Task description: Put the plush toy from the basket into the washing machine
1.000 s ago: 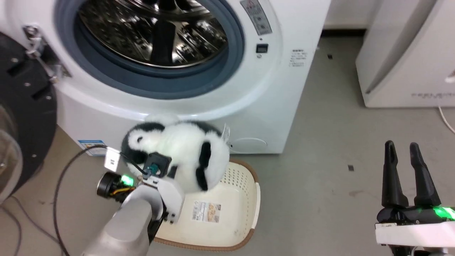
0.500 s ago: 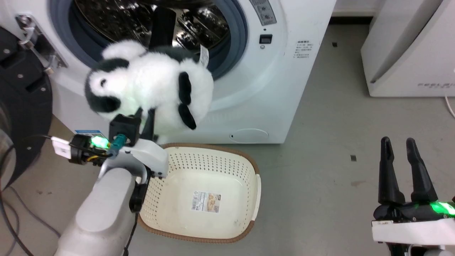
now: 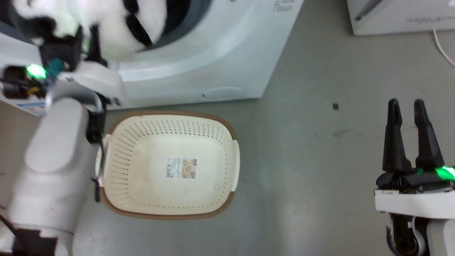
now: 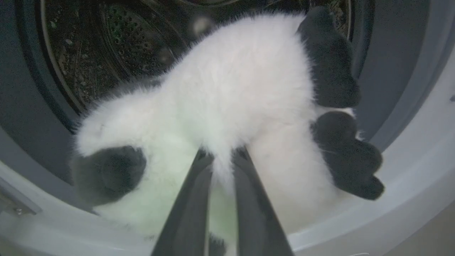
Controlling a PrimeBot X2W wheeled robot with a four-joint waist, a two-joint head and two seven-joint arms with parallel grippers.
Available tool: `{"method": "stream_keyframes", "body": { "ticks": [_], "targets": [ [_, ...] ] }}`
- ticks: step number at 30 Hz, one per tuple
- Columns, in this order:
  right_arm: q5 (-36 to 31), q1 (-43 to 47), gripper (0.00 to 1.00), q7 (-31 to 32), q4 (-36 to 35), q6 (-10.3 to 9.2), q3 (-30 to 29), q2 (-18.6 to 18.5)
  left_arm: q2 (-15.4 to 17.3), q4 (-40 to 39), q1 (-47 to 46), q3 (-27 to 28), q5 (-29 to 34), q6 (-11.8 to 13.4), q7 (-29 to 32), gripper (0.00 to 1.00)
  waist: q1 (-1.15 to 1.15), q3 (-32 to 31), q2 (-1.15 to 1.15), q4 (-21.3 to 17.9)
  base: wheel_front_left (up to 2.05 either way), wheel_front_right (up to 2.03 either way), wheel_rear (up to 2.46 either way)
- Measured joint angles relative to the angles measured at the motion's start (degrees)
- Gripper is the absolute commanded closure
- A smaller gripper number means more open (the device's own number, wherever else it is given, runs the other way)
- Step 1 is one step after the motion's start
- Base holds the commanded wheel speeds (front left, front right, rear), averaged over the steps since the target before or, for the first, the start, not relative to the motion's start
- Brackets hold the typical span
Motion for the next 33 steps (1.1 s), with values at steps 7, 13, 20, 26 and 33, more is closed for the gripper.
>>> {"method": "stream_keyframes", "body": {
  "ticks": [7, 13, 20, 26, 33],
  "targets": [
    [2.10, -3.24, 0.00, 0.00, -0.23, 0.00, 0.14, 0.01, 3.77, 5.50, -10.01, 2.68, 1.09, -1.34, 0.00, 1.00, 0.01, 6.47, 0.00, -4.45, 0.00, 0.00, 0.00],
    [4.13, -4.63, 0.00, 0.00, -0.29, 0.00, 0.00, 0.00, 6.97, 9.80, -18.52, 3.63, 2.09, -2.29, 0.00, 1.00, 0.01, 10.75, 0.00, -8.51, 0.00, 0.00, 0.00],
    [5.01, -5.44, 0.00, 0.00, -0.21, 0.00, 0.27, 0.00, 9.79, 13.28, -27.77, 3.87, 3.53, -2.56, 0.00, 1.00, 0.01, 14.55, 0.00, -12.25, 0.00, 0.00, 0.00],
    [6.08, -6.24, 0.00, 0.00, -0.34, 0.00, 0.83, 0.00, 11.26, 15.49, -32.44, 3.92, 4.86, -2.55, 0.00, 1.00, 0.01, 16.82, 0.00, -14.30, 0.00, 0.00, 0.00],
    [6.38, -6.23, 0.00, 0.00, 0.19, 0.00, 1.24, 0.00, 11.39, 17.67, -33.06, 3.97, 5.06, -2.25, -0.09, 0.00, 0.00, 16.96, 0.00, -14.40, 0.00, 0.00, 0.00]
  ]
}}
